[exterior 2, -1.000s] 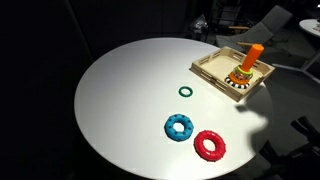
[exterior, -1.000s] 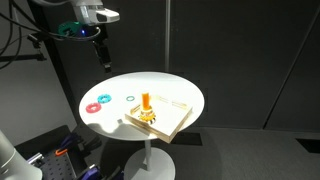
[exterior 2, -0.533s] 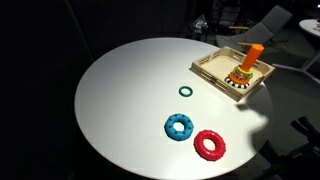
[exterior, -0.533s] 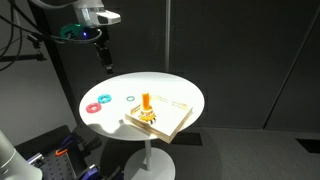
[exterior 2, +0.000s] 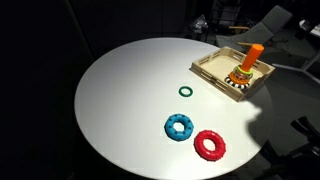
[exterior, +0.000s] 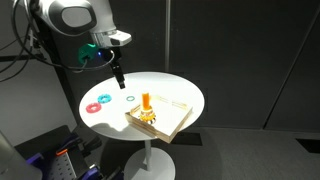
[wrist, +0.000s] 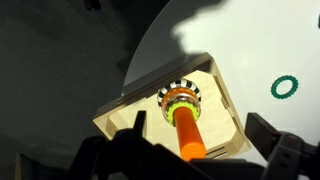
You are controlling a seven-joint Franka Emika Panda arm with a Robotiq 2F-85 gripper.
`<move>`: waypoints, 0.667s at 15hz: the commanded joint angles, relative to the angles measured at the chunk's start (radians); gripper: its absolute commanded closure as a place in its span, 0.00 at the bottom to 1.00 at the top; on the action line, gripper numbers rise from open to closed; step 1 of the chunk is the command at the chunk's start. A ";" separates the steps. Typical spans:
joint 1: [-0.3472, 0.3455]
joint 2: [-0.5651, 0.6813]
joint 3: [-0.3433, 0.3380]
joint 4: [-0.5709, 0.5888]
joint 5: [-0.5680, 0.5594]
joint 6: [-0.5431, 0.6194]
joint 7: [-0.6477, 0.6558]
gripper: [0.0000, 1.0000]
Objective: Take the light green ring off the stack and put it on the table
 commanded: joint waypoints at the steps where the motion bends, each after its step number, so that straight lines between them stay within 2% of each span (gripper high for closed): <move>1: -0.016 0.108 0.006 -0.002 -0.021 0.137 0.058 0.00; 5: -0.031 0.244 0.006 0.009 -0.054 0.290 0.108 0.00; 10: -0.051 0.393 -0.006 0.033 -0.196 0.421 0.225 0.00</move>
